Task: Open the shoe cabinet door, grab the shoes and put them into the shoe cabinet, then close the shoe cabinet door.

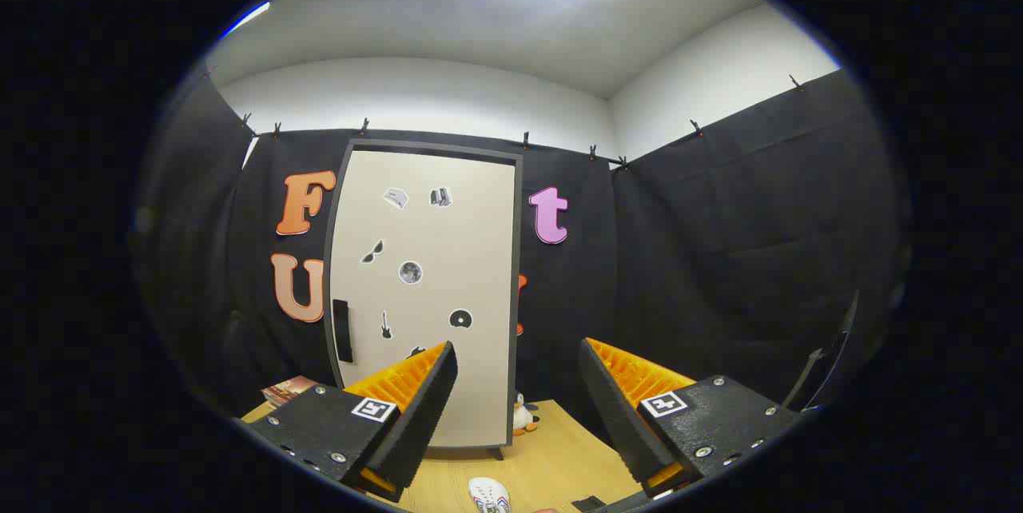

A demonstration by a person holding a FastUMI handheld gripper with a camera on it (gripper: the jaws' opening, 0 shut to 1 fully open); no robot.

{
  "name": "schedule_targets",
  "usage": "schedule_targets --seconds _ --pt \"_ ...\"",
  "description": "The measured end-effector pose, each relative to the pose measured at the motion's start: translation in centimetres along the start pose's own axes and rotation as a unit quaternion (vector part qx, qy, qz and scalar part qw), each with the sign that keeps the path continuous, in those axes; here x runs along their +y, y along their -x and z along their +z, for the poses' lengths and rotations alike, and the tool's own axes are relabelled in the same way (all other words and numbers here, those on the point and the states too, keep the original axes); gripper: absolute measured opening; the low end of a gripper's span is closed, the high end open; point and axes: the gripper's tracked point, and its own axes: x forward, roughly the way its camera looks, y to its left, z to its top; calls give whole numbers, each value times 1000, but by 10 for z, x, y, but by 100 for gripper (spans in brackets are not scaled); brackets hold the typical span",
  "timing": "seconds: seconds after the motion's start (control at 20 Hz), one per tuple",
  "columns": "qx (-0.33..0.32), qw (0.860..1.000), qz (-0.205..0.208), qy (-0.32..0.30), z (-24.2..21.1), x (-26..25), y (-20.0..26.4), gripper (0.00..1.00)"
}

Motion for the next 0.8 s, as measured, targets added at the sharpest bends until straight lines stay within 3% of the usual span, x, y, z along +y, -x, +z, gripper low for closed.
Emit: schedule_targets --seconds 0.25,0.8 --pt "-8 1000 -2 -8 7 6 6 96" --pt "6 999 53 -7 -3 74 -8 96"
